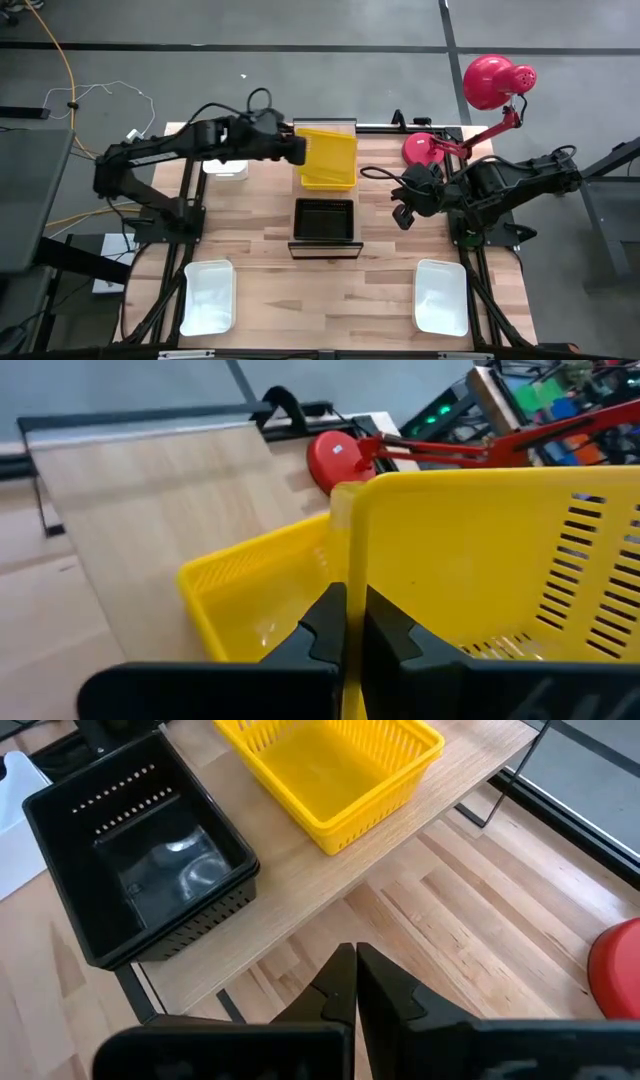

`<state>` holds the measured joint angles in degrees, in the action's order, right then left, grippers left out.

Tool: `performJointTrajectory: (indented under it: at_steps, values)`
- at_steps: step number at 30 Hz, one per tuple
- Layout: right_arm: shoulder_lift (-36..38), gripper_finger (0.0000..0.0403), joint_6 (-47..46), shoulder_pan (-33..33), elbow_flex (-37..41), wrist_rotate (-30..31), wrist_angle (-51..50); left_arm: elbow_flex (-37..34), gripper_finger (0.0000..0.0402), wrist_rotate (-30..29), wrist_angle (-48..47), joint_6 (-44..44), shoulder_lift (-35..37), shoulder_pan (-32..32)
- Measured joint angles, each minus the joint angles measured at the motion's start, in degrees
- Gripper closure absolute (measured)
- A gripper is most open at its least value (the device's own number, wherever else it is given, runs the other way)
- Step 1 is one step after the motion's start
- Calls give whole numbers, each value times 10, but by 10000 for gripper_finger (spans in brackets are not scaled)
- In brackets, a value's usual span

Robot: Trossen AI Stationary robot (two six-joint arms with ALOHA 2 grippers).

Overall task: Stack baskets on shelf by color
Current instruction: Stack the yellow bin on top of the yellow bins on the shelf

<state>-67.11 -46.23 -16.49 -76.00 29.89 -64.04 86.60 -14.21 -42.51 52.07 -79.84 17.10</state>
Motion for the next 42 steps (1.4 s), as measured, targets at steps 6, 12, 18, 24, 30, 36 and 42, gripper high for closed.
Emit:
performJointTrajectory:
  at_steps: [6,12,18,24,30,36,42]
  values:
    - [3,403,1,0,0,2,-18,39,401,-64,-26,19,-46,-29]
    - [46,403,-18,-8,0,40,-47,39,401,-124,-95,75,-49,-57]
    - [98,403,-15,-16,0,57,-47,41,401,-135,-78,92,-62,-63]
    - [121,403,-17,-16,0,74,-56,40,401,-137,-81,108,-102,-67]
    - [120,403,-14,-16,0,75,-56,40,401,-158,-76,117,-108,-66]
    - [120,403,-14,-16,0,75,-57,40,401,-153,-110,126,-107,-55]
    - [120,403,-14,-16,0,75,-61,40,401,-134,-105,118,-107,-50]
